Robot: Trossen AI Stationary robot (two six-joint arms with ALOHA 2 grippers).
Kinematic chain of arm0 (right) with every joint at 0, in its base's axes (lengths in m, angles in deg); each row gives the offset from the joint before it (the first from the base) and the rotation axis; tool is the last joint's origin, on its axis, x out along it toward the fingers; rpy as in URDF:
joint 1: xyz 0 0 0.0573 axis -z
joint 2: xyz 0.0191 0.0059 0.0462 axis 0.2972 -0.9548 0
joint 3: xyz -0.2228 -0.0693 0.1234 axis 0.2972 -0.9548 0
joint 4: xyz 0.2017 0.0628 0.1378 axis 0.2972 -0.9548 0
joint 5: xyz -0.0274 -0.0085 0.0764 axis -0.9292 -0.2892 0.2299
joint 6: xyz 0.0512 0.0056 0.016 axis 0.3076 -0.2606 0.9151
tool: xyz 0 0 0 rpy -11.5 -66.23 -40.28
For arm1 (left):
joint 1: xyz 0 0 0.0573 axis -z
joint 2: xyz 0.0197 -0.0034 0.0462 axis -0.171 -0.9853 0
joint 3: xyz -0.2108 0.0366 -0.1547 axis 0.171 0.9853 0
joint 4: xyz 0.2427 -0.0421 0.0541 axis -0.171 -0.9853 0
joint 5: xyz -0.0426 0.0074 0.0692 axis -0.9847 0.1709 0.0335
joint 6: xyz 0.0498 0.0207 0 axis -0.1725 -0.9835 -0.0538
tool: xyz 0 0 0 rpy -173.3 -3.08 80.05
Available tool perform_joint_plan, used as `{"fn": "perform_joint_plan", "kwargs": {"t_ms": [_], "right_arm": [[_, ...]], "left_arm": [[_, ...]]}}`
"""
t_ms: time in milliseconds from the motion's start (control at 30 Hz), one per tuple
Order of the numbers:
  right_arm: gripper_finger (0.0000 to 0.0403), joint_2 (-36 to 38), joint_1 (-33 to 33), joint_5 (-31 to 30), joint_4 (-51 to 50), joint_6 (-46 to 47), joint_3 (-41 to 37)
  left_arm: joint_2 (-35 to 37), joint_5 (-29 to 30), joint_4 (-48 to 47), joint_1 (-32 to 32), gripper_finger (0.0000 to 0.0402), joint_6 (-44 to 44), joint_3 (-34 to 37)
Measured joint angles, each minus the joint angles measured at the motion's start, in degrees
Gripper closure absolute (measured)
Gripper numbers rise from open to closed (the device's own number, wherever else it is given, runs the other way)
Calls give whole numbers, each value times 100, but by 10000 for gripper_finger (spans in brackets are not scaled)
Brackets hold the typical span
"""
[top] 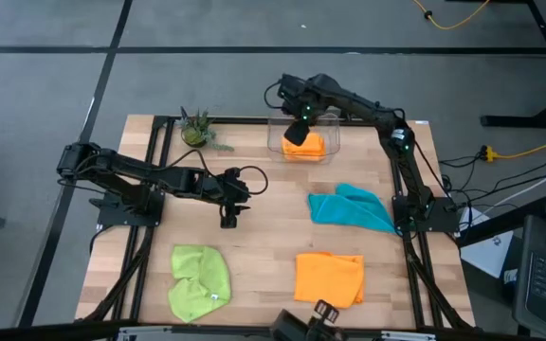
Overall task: Fold microfiber towels
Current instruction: Fold the blue towel on the table
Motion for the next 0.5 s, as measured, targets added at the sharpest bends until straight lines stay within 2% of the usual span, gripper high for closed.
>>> {"fn": "perform_joint_plan", "kwargs": {"t_ms": [100,267,400,500], "right_arm": [[258,0,-111,2,-849,13,353],[258,310,-469,214,-915,-65,266],[258,930,-876,486,-913,-308,-380],[258,1642,-1215,477,-872,-280,-1242]], "left_arm": [[0,0,1,0,246,1,-1],[0,0,-4,11,246,99,0],[0,-2,-35,17,246,257,1],[0,-2,-42,17,246,298,1]]}}
